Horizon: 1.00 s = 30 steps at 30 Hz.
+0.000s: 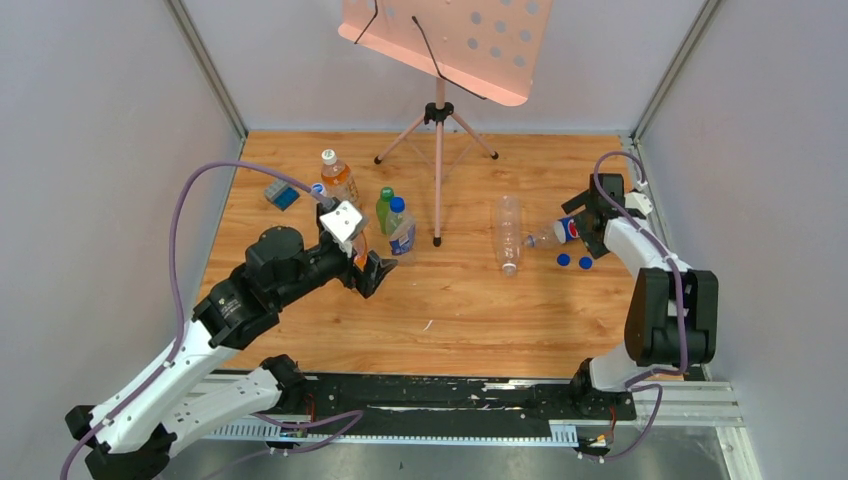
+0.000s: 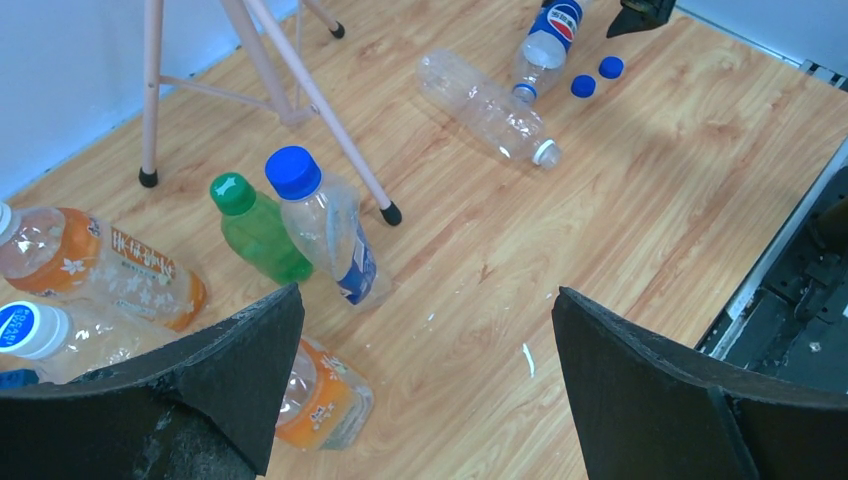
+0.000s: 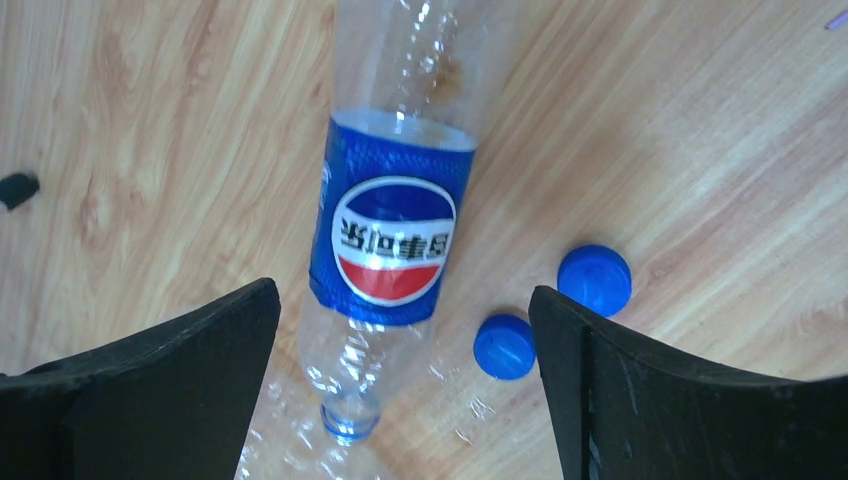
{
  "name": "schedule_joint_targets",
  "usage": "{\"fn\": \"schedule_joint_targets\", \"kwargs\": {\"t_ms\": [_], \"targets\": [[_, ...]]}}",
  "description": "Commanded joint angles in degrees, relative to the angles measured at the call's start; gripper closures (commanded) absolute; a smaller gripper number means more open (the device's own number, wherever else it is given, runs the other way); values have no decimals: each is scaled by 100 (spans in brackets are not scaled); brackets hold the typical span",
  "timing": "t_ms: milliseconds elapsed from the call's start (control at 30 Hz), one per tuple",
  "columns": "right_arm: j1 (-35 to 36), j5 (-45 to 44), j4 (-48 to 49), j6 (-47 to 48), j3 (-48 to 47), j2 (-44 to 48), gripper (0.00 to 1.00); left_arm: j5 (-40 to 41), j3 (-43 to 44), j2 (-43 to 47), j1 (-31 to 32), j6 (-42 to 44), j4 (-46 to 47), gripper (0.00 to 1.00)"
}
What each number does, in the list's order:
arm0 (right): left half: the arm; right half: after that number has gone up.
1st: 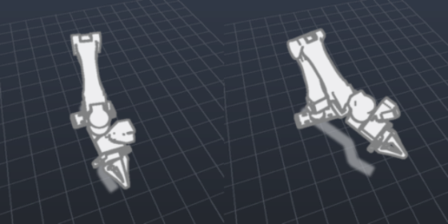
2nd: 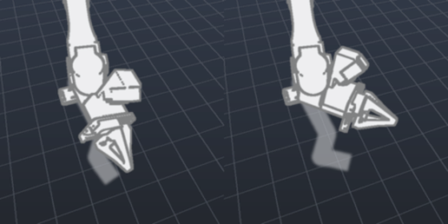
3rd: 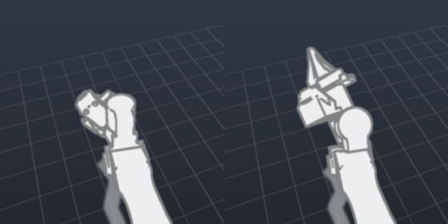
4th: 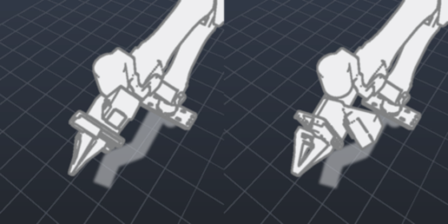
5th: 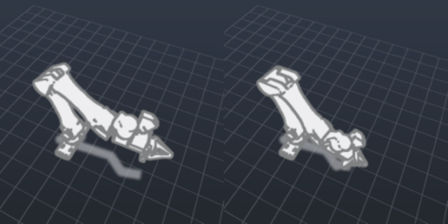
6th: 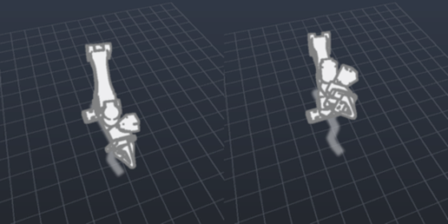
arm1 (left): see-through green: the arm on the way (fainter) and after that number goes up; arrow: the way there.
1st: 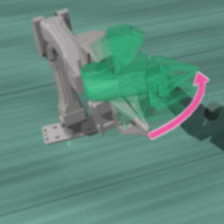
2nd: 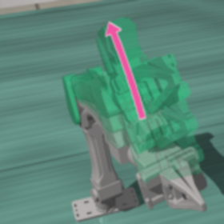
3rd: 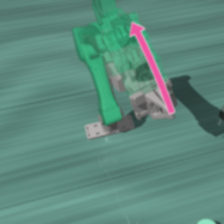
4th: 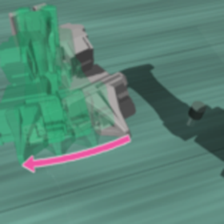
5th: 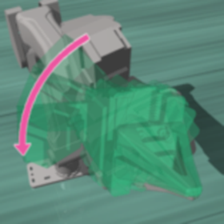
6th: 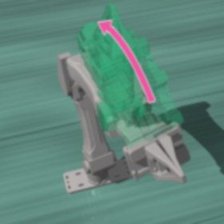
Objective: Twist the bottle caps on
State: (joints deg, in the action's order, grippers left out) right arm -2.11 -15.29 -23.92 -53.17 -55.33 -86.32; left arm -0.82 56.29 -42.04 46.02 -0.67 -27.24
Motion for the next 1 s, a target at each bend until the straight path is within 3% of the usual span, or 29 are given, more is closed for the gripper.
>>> {"fn": "schedule_joint_targets", "kwargs": {"t_ms": [0,267,500,667,967], "targets": [[-44,-237,107,-392,-632,-465,4,196,-30,-23,-23,34,195,0],[-36,49,123,-659,-1074,-1420,15,210,-41,-206,-23,240,95,0],[-38,-14,119,-662,-1124,-1703,24,-178,-47,-260,-23,336,22,0],[-35,-112,70,-310,-1179,-1467,38,-437,-188,-77,-22,461,170,0],[263,472,-663,1250,-1380,-306,43,-643,-111,-22,-23,701,-48,0]]}}
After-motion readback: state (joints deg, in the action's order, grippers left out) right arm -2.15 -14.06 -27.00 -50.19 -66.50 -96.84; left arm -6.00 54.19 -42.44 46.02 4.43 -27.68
